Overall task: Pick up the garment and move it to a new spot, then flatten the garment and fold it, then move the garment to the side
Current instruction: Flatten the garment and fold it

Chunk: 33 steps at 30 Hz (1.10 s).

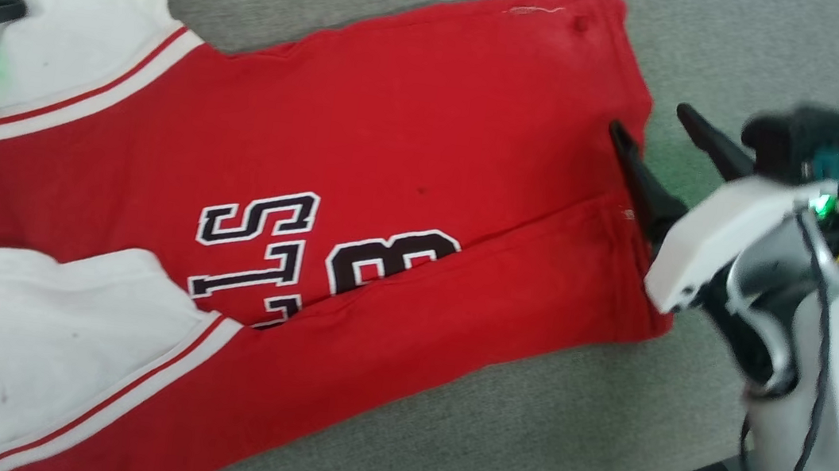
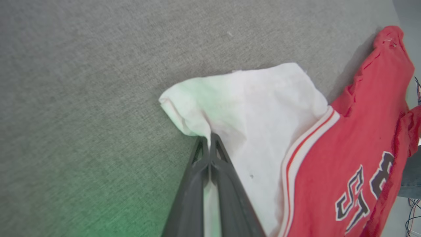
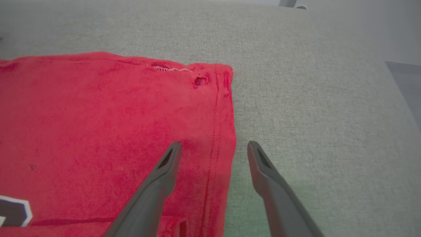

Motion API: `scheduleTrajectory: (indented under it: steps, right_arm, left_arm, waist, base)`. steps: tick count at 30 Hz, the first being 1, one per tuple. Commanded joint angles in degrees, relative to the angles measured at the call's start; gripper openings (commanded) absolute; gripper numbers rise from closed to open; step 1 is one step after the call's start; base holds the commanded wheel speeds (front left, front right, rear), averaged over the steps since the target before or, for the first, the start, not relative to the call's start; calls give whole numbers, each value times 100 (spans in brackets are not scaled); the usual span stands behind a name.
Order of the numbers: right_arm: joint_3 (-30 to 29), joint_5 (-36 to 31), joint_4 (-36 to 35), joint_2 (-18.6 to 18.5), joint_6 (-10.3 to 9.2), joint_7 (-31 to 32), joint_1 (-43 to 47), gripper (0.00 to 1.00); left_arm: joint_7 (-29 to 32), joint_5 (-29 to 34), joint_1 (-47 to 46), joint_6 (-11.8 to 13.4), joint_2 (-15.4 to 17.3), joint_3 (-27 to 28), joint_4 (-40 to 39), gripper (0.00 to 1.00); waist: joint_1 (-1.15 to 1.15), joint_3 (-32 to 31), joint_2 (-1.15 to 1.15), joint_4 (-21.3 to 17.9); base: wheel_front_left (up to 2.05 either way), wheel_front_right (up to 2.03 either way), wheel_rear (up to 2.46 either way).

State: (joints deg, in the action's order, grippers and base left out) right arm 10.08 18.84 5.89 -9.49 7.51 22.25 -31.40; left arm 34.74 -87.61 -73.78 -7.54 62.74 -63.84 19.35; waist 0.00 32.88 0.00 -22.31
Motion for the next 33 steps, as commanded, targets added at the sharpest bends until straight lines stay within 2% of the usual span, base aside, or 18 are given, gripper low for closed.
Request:
scheduleTrajectory:
  steps: [1,4,10,13,21,22,25,33]
  right_arm:
    - [19,157,139,-73,-5,265,-232,100]
    - [-2,435,511,-262,-5,810,-820,100]
    - [-177,708,1327,-349,-5,1418,-1778,100]
    - [-280,664,1741,-261,-4,1663,-2075,100]
    - [-428,571,2199,-144,-4,2040,-2490,99]
    - [-458,533,2263,-148,-4,2089,-2513,63]
    - [-473,490,2377,-111,-4,2244,-2516,0]
    - [-551,552,2141,-303,-4,1915,-2399,0]
  left_arm:
    - [-56,121,-77,12,-78,-6,-6,0]
    - [-101,103,-138,12,-214,-25,-17,0]
    - [-137,128,-276,12,-370,-51,-89,0]
    - [-154,155,-325,12,-440,-75,-112,0]
    - [-262,176,-426,12,-615,-159,-162,0]
    - [-292,167,-435,12,-630,-162,-183,0]
    - [-410,178,-474,12,-678,-171,-216,0]
    - [-1031,82,-333,12,-767,-117,-533,0]
  waist:
    - [0,11,0,108]
    - [0,41,0,239]
    - [0,178,0,426]
    - [0,241,0,513]
    - [0,312,0,705]
    - [0,315,0,726]
    - [0,316,0,783]
    - [0,-4,0,968]
  base:
    - [0,0,0]
    - [0,0,0]
    - [0,0,0]
    - [0,0,0]
    - [0,0,0]
    - [0,0,0]
    - [0,0,0]
    - [0,0,0]
